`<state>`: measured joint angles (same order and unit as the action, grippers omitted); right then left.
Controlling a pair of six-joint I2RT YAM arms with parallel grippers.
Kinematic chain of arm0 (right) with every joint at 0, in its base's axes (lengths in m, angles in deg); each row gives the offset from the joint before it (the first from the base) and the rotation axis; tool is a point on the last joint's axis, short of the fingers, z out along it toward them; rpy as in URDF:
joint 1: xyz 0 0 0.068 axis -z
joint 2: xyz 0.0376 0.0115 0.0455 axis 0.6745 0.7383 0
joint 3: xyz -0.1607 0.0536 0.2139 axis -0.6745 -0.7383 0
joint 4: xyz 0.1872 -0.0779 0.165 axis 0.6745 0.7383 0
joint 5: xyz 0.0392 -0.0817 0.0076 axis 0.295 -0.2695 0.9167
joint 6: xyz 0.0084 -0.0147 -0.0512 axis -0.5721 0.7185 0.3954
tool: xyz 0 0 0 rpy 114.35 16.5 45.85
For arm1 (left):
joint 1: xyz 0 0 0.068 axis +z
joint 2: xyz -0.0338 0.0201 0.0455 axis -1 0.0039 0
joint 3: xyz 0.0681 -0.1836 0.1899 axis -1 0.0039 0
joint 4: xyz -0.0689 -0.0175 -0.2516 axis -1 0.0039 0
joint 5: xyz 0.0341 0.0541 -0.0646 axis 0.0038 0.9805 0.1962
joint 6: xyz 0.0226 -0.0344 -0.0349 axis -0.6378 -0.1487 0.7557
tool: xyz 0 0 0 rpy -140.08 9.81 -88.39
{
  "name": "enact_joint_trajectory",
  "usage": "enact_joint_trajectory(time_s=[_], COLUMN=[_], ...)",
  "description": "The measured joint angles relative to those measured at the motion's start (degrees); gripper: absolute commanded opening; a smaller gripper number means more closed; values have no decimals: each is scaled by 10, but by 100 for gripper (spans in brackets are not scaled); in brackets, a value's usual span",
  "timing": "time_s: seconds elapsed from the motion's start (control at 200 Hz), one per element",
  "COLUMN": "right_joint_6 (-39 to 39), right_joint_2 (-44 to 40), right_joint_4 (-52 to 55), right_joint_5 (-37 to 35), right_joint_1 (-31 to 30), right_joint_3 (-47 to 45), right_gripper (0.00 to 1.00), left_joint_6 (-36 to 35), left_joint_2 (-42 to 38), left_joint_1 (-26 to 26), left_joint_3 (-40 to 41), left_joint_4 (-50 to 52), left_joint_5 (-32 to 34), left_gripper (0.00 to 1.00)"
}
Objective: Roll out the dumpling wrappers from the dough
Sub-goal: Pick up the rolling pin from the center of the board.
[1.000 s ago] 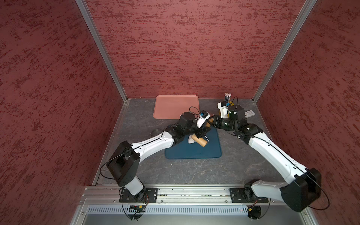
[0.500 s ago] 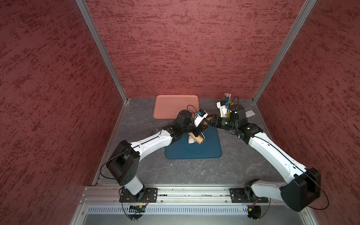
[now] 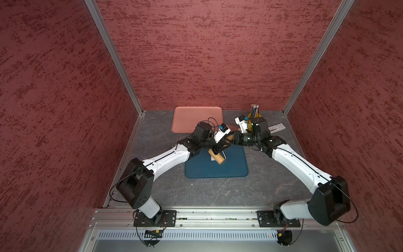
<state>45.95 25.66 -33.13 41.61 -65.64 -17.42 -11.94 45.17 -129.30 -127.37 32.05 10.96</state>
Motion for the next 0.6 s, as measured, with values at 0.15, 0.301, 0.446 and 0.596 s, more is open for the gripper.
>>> enact_joint_trajectory(time_s=[0.15,0.301,0.446,0.596], right_joint_6=[12,14,3,-17], right_joint_2=[-1,-16,-32,-40], right_joint_4=[-2,-15,-37,-25], right_joint_5=[-1,-26,-64,-160], right_joint_1=[0,2,23,32], right_joint_3=[0,-10,-31,-40], right_gripper=[0,0,0,0], left_joint_6=[-2,1,55,155], left_joint_2=[1,-4,-74,-199], left_joint_1=[1,1,14,75], left_joint_3=[-1,-2,37,131], left_joint_4=[0,-4,-38,-68], left_joint_5=[-3,-14,-28,6], left_gripper=[7,70,76,63])
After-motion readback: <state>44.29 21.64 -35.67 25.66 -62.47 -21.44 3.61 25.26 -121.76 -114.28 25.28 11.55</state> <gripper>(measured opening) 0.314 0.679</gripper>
